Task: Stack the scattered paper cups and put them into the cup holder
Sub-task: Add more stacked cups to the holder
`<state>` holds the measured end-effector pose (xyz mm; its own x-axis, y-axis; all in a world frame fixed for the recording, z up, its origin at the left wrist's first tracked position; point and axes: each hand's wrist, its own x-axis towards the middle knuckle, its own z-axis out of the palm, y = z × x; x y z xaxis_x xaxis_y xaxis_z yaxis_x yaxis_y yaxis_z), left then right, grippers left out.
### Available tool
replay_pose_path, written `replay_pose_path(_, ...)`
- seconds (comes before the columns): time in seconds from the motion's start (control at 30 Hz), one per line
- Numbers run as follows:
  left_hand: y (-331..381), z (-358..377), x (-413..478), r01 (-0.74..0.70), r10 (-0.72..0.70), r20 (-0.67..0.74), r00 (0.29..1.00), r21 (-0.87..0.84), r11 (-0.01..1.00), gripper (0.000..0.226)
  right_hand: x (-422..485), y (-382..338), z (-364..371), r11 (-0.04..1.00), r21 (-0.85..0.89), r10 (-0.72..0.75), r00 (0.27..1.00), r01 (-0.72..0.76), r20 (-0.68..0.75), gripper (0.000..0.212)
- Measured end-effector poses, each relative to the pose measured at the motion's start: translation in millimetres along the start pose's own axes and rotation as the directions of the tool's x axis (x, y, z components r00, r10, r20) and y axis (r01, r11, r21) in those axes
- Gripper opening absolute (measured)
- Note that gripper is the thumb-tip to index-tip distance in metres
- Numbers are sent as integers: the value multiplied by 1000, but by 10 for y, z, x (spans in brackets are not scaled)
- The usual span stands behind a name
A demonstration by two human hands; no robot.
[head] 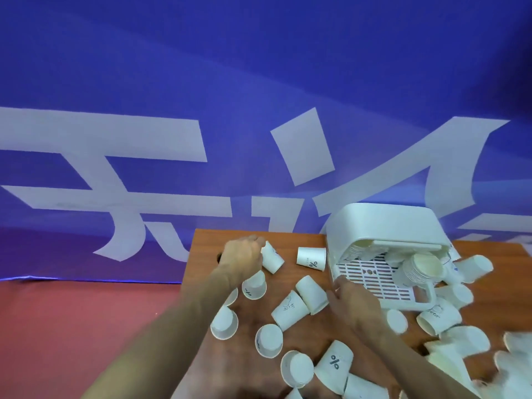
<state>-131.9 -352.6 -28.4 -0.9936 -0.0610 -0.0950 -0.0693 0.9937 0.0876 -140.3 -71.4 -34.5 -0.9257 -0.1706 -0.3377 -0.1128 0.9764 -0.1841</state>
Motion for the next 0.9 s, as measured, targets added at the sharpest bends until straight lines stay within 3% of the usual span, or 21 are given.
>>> replay_pose_path(0.07, 80, 177, 191, 12, -12, 42, 999, 18, 1000, 29, -37, 24, 206, 988, 108, 102, 992, -109, 69, 26)
replay_pose_path(0.13, 123, 347, 336, 57, -58, 72, 996, 7, 998, 34, -43, 18, 343, 912, 339, 184, 969, -230, 164, 26)
replay_pose_path(0.2, 150, 497, 436, 99, -92, 114, 989, -51, 994, 39, -14, -24, 416, 652, 620, 303, 899, -437, 315, 23)
replay_pose_path(0.27, 160, 643, 511, 131, -119, 116, 986, -106, 986, 42, 22, -48, 467, 362, 720, 407, 795, -592, 450, 22)
replay_pose_path(0.33, 159, 751, 577, 190, -173, 105, 979, -181, 965, 45, 76, -31, 524, 206, 745, 432, 742, -635, 513, 24)
replay_pose_path(0.47, 144, 863, 688, 326, -295, 151, 944, -275, 904, 39, 164, -2, 623, 33, 757, 385, 707, -652, 593, 23)
replay_pose_path(0.57, 149, 878, 761, 452, -394, 225, 891, -366, 814, 30, 191, 54, 693, -7, 765, 375, 708, -644, 599, 25)
replay_pose_path(0.7, 165, 847, 836, 518, -454, 250, 855, -438, 734, 18, 186, 80, 745, -21, 775, 364, 718, -631, 594, 16)
replay_pose_path(0.8, 235, 745, 818, 477, -437, 201, 877, -479, 737, 11, 143, 68, 690, 78, 808, 353, 775, -583, 525, 13)
replay_pose_path(0.9, 322, 575, 675, 315, -328, 42, 944, -418, 852, 13, 59, 38, 569, 300, 829, 312, 870, -472, 382, 11)
